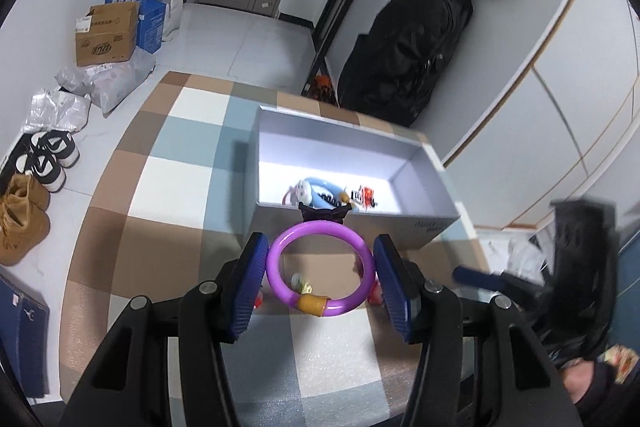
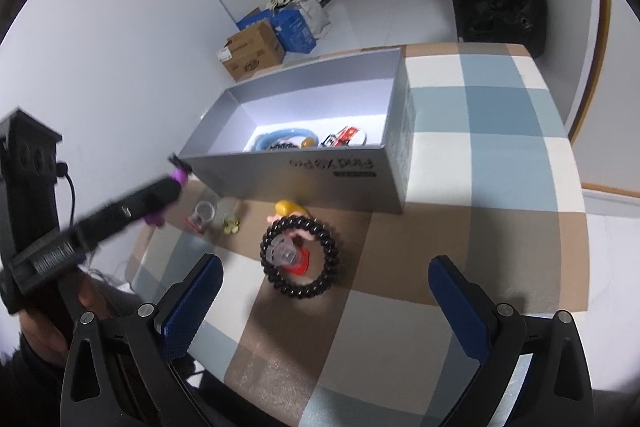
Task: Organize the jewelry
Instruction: 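Lift the purple ring with the left tool while the right tool grasps the black bead bracelet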
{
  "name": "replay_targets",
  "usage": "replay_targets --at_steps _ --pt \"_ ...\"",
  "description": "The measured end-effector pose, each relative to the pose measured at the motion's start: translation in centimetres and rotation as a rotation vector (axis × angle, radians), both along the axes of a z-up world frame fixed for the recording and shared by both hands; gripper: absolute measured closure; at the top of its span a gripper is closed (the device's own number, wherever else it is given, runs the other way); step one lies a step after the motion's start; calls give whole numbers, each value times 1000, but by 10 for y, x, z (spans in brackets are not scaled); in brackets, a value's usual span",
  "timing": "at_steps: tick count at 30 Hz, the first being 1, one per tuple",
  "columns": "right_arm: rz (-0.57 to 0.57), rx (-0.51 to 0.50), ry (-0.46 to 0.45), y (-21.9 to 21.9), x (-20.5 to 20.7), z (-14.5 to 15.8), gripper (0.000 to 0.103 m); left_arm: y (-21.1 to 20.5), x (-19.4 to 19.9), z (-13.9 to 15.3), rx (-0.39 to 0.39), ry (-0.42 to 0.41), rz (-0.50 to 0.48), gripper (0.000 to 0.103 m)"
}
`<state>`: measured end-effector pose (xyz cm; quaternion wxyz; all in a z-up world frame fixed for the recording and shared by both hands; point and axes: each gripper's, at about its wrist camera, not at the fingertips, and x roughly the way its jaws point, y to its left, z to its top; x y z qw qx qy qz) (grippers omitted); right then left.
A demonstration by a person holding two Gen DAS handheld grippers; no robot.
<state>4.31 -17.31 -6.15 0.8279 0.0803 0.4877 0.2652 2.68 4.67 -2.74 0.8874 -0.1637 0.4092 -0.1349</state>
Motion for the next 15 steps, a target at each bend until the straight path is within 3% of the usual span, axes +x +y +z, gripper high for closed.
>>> replay_targets --at_steps 7,15 --pt "54 -68 -23 18 -3 -6 5 21 5 6 -110 -11 36 54" --pt "90 -147 -71 36 -4 -12 18 32 4 10 -124 -26 55 54"
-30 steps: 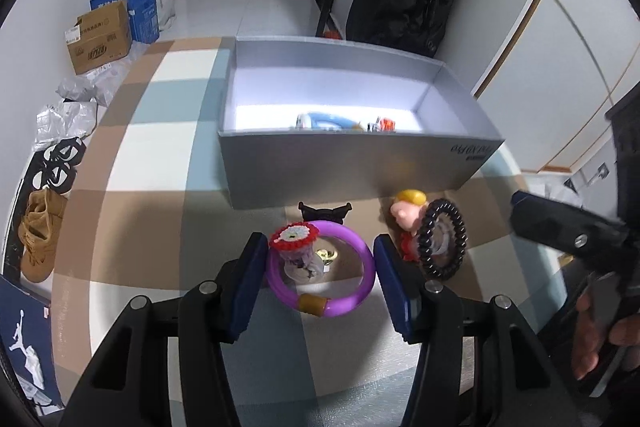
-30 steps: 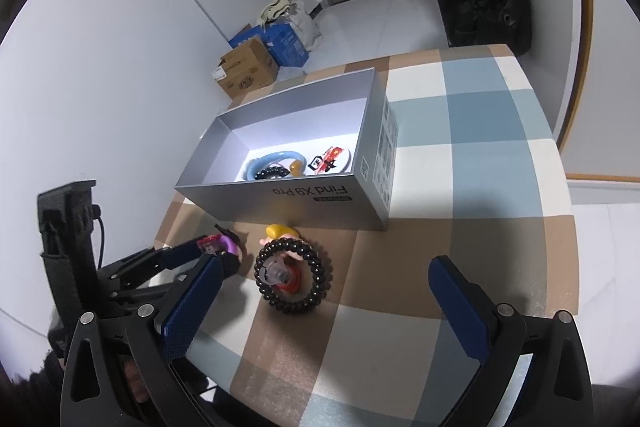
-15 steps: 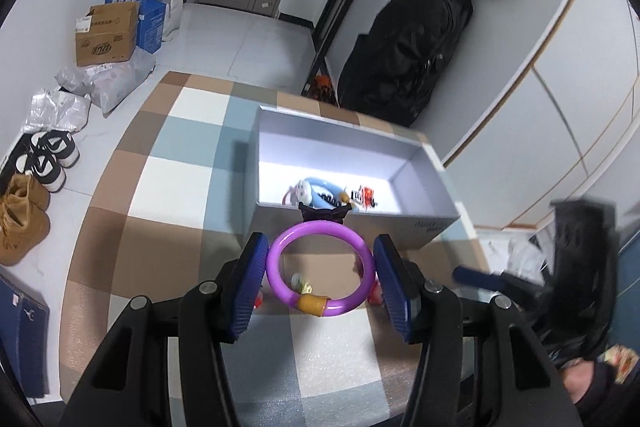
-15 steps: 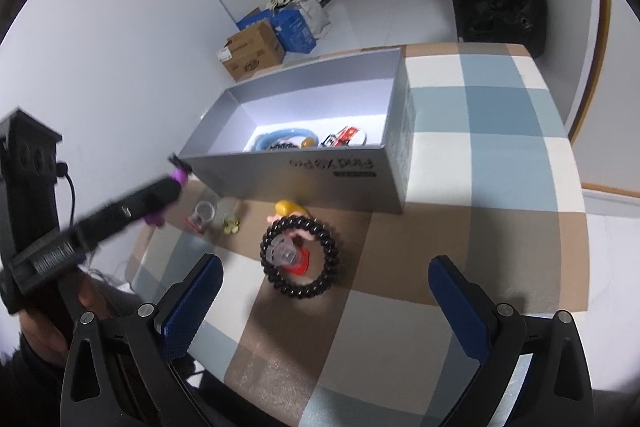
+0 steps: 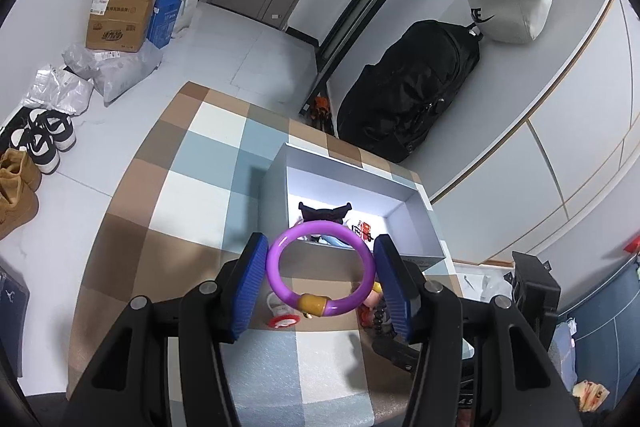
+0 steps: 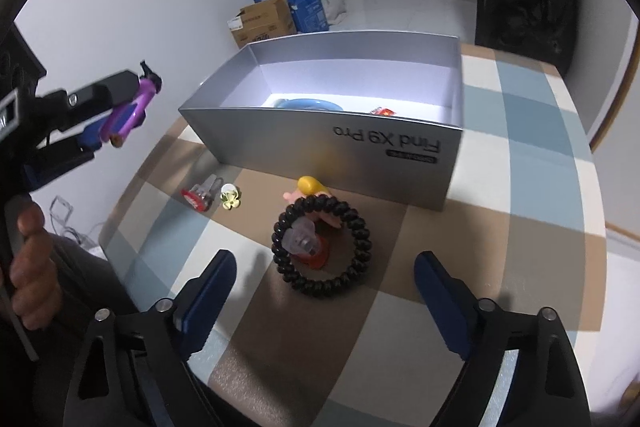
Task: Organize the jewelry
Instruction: 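Lift the purple ring with the left tool while the right tool grasps the black bead bracelet, then carry the purple ring and bracelet into the box and open both tools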
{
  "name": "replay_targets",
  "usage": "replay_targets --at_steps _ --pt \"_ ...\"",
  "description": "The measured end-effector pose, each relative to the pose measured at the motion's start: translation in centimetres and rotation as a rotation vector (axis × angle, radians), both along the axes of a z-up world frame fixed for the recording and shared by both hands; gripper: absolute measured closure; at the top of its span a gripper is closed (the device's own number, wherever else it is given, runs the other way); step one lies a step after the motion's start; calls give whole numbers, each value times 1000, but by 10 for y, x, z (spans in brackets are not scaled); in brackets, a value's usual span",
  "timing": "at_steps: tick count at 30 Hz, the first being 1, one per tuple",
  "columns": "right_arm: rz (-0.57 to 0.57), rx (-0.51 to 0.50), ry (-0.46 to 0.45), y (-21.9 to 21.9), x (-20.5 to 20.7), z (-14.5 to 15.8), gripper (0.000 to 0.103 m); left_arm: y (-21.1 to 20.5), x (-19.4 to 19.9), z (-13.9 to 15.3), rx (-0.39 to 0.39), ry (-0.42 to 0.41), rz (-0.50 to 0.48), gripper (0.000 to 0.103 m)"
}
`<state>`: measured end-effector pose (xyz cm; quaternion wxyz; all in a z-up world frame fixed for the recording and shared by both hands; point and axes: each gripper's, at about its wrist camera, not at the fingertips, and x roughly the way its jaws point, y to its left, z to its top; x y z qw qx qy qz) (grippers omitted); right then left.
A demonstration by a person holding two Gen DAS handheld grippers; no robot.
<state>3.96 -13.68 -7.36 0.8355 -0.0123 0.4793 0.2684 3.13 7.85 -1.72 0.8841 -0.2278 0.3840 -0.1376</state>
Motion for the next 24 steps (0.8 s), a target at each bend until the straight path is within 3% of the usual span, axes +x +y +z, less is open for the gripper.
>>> replay_targets --at_steps 2,9,24 --pt "8 -30 -20 5 -1 -1 21 1 2 0 -3 0 -1 54" --pt "43 -112 -96 17 -9 0 50 5 6 -2 -28 8 2 54" --pt "27 -20 -148 6 -18 21 52 1 6 1 -30 -3 -5 54"
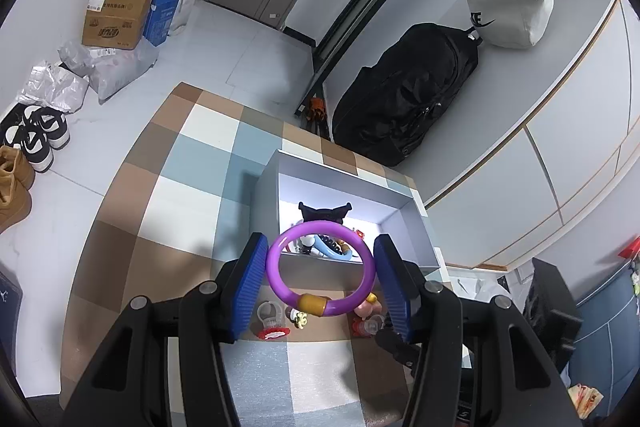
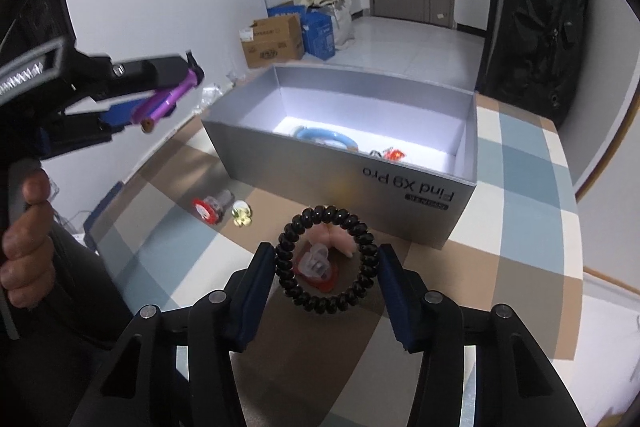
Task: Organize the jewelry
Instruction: 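Carry the purple ring and bracelet into the box and open both tools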
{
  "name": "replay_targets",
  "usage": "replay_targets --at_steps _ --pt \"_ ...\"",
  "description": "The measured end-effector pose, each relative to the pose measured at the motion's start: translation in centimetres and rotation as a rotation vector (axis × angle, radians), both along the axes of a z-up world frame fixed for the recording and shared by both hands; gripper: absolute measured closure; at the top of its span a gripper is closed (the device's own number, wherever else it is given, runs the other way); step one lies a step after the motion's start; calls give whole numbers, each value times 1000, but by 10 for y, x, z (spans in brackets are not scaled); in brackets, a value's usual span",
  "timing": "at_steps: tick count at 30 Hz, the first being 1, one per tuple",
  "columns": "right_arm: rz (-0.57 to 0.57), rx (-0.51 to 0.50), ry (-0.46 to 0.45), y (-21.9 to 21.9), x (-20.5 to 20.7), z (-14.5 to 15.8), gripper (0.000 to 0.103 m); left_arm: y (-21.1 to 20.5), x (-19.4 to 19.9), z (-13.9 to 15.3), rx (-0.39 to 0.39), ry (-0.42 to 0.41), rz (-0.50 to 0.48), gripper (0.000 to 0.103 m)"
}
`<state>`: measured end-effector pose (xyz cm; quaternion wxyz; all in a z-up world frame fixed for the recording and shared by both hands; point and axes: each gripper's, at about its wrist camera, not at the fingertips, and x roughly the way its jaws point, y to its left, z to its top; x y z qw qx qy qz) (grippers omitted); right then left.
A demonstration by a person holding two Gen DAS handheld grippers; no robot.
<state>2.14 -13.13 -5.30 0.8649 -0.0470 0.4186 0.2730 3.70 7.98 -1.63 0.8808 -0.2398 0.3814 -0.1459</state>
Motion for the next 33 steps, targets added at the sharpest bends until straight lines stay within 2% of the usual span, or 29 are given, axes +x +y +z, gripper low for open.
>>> replay_targets --at_steps 5,7,12,19,27,33 --pt "4 57 -12 -7 -5 12 54 -4 -1 5 27 -29 13 54" --pt "0 77 -16 -7 -2 15 55 -7 -2 10 62 -52 35 54" --pt "-40 144 -20 -20 2 26 56 -16 3 14 91 -77 52 54" --pt "-92 224 -28 -35 13 42 56 -31 14 17 108 -98 29 54" --pt "-126 263 -17 -46 33 53 56 -36 27 17 94 -93 25 54" --pt "-104 267 -7 -43 53 61 56 -42 37 17 99 -90 27 54"
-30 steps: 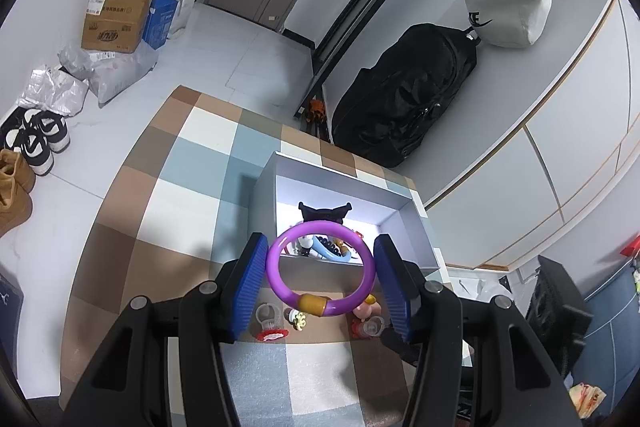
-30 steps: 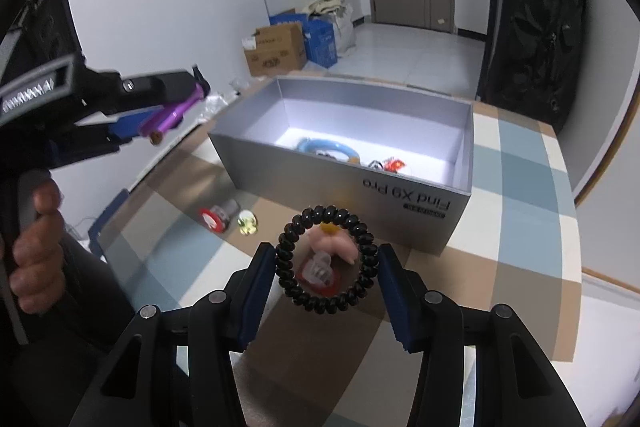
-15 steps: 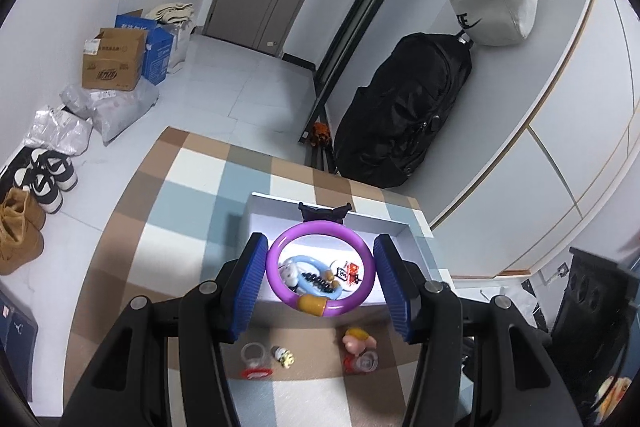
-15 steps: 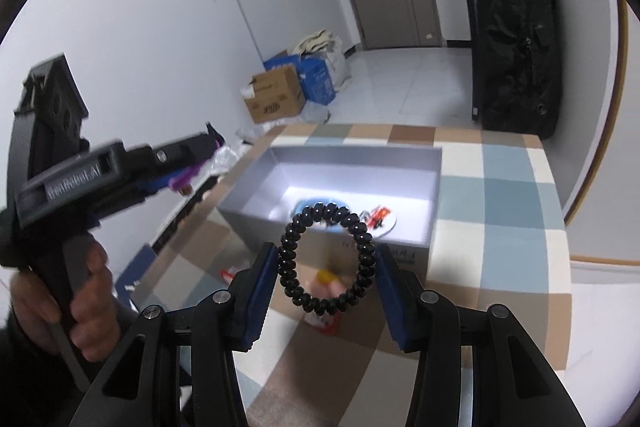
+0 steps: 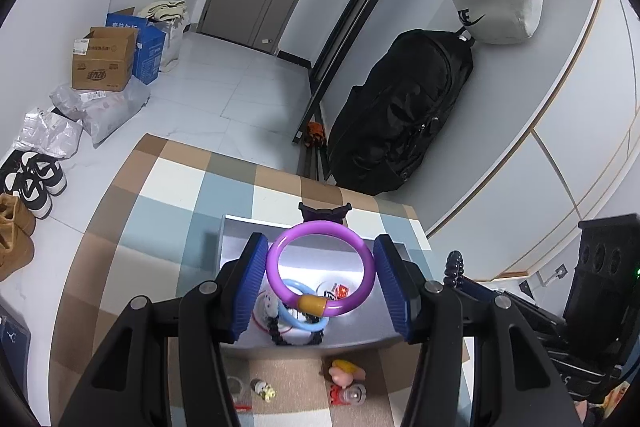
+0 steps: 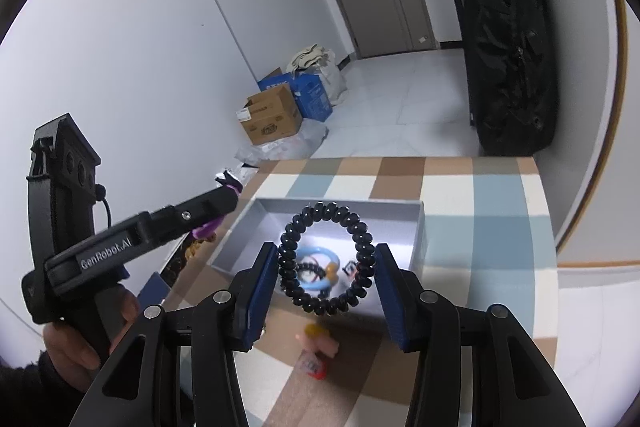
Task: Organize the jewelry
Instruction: 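Carry the purple ring and bracelet into the box and open both tools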
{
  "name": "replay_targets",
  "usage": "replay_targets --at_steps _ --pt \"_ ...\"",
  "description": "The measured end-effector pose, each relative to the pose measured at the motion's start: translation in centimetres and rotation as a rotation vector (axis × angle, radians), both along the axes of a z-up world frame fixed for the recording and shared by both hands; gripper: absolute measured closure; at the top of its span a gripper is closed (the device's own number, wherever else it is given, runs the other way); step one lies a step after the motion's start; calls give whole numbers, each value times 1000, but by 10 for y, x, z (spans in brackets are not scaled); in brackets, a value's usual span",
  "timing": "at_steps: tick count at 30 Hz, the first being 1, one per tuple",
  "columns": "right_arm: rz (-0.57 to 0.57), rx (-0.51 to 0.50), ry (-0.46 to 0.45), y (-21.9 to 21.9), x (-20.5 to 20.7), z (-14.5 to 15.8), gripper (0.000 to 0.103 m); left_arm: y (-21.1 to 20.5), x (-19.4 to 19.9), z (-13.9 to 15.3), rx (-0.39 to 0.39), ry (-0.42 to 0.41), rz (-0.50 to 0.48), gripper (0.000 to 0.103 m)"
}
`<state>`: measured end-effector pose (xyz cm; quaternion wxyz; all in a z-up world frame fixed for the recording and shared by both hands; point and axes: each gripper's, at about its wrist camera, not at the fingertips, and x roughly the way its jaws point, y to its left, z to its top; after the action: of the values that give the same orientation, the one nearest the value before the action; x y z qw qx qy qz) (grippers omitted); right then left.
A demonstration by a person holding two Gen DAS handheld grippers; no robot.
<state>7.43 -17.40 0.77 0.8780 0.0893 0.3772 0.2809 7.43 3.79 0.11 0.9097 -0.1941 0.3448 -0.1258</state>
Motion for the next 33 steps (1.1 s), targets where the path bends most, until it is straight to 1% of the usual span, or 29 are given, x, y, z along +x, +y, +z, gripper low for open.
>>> replay_targets --at_steps 6,13,20,26,28,30,33 --pt "33 -9 13 9 23 -1 56 0 11 -5 -5 22 1 54" --pt "56 1 38 14 46 -15 56 -1 21 -11 -19 63 -11 54" --pt "55 27 74 13 57 -26 56 -5 29 -17 1 104 -36 54" --pt "58 10 100 12 62 -34 56 -6 36 -24 -21 142 -58 54" --pt "57 4 110 12 63 -36 56 -8 37 -25 -21 147 -63 54" --pt "57 7 121 12 64 -38 56 -9 36 -24 -5 135 -60 54" --pt "56 9 128 11 64 -40 56 -10 37 -23 -7 130 -69 54"
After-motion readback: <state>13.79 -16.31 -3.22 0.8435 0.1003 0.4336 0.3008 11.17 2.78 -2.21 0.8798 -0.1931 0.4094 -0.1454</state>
